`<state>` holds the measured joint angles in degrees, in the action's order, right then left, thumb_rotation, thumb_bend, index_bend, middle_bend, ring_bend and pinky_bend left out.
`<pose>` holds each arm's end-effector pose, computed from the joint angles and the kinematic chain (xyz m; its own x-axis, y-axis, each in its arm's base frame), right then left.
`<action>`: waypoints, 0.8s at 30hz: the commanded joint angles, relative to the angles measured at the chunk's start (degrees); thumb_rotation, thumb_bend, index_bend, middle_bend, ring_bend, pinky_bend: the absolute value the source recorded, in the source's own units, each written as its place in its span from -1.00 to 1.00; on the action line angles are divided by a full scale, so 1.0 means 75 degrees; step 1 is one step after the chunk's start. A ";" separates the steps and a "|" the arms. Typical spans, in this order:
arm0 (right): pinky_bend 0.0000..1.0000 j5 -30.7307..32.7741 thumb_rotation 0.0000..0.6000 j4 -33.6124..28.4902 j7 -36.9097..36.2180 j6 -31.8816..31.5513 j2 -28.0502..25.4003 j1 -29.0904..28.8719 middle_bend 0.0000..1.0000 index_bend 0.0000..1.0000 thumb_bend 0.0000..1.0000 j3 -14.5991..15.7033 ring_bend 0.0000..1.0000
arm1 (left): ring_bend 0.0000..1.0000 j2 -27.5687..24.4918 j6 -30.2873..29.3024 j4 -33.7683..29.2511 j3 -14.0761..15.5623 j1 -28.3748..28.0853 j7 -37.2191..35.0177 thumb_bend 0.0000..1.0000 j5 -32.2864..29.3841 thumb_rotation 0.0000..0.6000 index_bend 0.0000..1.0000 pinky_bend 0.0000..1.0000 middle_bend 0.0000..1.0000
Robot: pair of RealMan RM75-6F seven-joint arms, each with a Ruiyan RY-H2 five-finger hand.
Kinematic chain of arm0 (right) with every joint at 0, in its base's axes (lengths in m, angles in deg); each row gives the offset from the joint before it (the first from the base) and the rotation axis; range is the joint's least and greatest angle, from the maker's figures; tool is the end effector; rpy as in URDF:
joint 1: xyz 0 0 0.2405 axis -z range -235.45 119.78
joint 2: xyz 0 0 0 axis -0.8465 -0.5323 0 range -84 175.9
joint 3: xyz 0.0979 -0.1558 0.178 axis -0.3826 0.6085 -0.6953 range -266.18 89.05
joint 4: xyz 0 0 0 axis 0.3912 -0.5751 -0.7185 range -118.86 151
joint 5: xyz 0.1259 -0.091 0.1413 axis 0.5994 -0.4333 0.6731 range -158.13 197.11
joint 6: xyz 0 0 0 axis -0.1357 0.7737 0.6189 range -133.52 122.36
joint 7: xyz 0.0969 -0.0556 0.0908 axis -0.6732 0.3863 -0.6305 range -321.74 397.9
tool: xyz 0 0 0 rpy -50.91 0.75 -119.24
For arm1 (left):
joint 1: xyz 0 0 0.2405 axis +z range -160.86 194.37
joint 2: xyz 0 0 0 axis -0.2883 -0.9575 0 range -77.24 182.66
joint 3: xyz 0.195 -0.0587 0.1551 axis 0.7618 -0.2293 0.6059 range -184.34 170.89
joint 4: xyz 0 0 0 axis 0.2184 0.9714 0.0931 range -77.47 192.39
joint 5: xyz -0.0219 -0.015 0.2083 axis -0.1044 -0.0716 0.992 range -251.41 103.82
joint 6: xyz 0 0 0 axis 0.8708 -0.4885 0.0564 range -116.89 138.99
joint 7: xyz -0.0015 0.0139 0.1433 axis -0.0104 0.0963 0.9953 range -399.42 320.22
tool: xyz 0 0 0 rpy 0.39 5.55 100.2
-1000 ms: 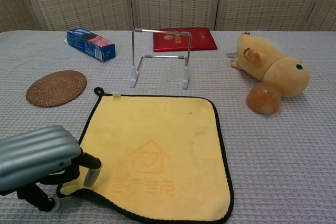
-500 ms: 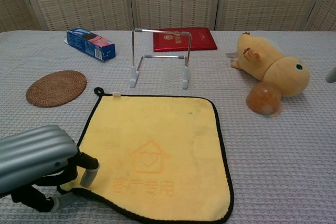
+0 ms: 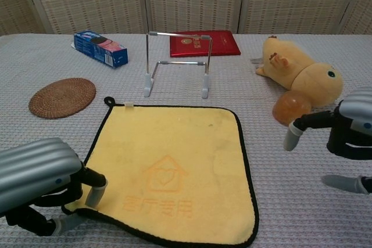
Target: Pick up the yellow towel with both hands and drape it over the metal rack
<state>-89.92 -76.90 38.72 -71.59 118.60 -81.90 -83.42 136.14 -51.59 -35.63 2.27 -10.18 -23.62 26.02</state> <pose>-0.2074 -0.2018 0.0363 0.5135 -0.2753 0.8127 -0.7034 -0.6775 0.2149 -0.1870 0.1865 -0.0234 0.5828 0.2869 0.7603 0.6725 -0.6955 -0.2530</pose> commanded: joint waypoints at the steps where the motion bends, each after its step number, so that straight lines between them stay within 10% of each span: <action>1: 1.00 -0.0054 1.00 0.0026 0.0173 0.0405 0.0383 -0.0266 1.00 -0.28 -0.48 0.0053 1.00 | 0.84 -0.0005 0.0003 -0.0004 0.0006 0.0014 0.0017 -0.06 -0.0023 1.00 0.25 1.00 1.00; 24: 1.00 0.0035 1.00 0.0962 0.0061 0.0695 0.1867 -0.0813 1.00 -0.01 -0.68 0.0352 1.00 | 0.84 -0.0043 0.0079 -0.0081 0.0021 0.0082 0.0109 -0.07 -0.0219 1.00 0.25 1.00 1.00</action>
<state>-89.55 -69.90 39.22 -66.15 132.38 -87.97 -80.88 135.81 -51.00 -36.23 2.43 -9.56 -22.81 24.39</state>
